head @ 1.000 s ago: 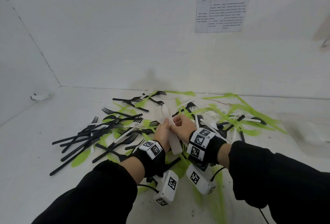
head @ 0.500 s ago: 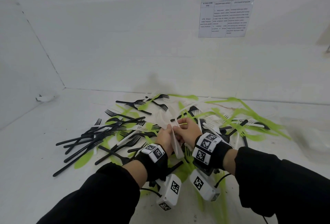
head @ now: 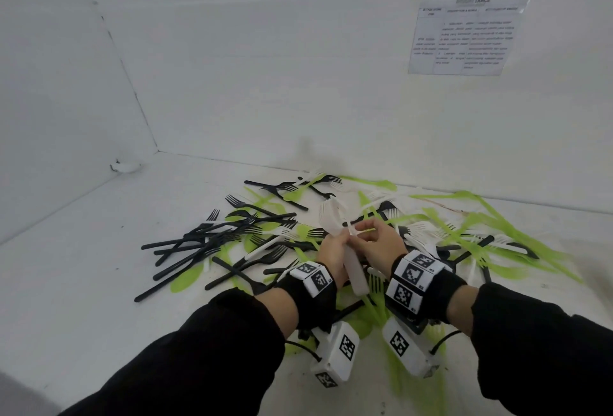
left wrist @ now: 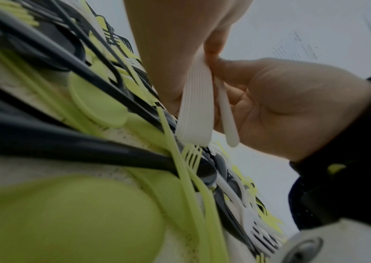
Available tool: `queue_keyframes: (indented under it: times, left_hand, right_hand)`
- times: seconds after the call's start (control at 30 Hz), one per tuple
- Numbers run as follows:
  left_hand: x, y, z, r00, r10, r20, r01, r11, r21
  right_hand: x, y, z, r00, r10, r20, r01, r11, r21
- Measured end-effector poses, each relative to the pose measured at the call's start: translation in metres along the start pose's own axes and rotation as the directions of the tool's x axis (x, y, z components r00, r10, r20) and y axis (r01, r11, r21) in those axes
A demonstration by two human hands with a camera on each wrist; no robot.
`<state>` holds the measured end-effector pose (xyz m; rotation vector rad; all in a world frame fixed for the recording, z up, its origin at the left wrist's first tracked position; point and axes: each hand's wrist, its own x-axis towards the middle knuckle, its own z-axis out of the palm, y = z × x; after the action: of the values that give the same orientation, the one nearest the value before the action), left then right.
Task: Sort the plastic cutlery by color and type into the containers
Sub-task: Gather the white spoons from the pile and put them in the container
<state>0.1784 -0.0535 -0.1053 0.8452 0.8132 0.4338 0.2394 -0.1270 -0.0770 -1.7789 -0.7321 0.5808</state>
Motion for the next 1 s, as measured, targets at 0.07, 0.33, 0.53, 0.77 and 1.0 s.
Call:
queue_keyframes:
  times: [0.07, 0.33, 0.53, 0.77, 1.0]
  left_hand:
    - [0.001, -0.001, -0.001, 0.999, 0.015, -0.051, -0.014, 1.000, 0.028]
    - [-0.012, 0.003, -0.006, 1.000, -0.012, 0.018, 0.013, 0.998, -0.062]
    - [-0.015, 0.008, -0.025, 0.999, 0.018, -0.045, -0.020, 0.999, -0.033]
    - [-0.058, 0.036, -0.044, 0.979, 0.180, -0.096, -0.172, 0.981, 0.087]
    - [-0.079, 0.037, -0.064, 0.970, 0.143, -0.195, -0.129, 0.988, 0.080]
  right_hand:
    - [0.002, 0.002, 0.000, 1.000, -0.002, -0.010, 0.001, 0.999, -0.034]
    - [-0.001, -0.004, 0.007, 0.998, -0.039, 0.048, 0.049, 0.970, -0.239]
    - [-0.012, -0.017, 0.007, 0.949, -0.049, 0.310, 0.126, 0.964, -0.235]
    - [-0.003, -0.030, -0.036, 0.911, -0.201, 0.360, 0.388, 0.717, -0.579]
    - [-0.032, -0.001, -0.073, 0.793, 0.228, 0.565, 0.481, 0.335, -0.810]
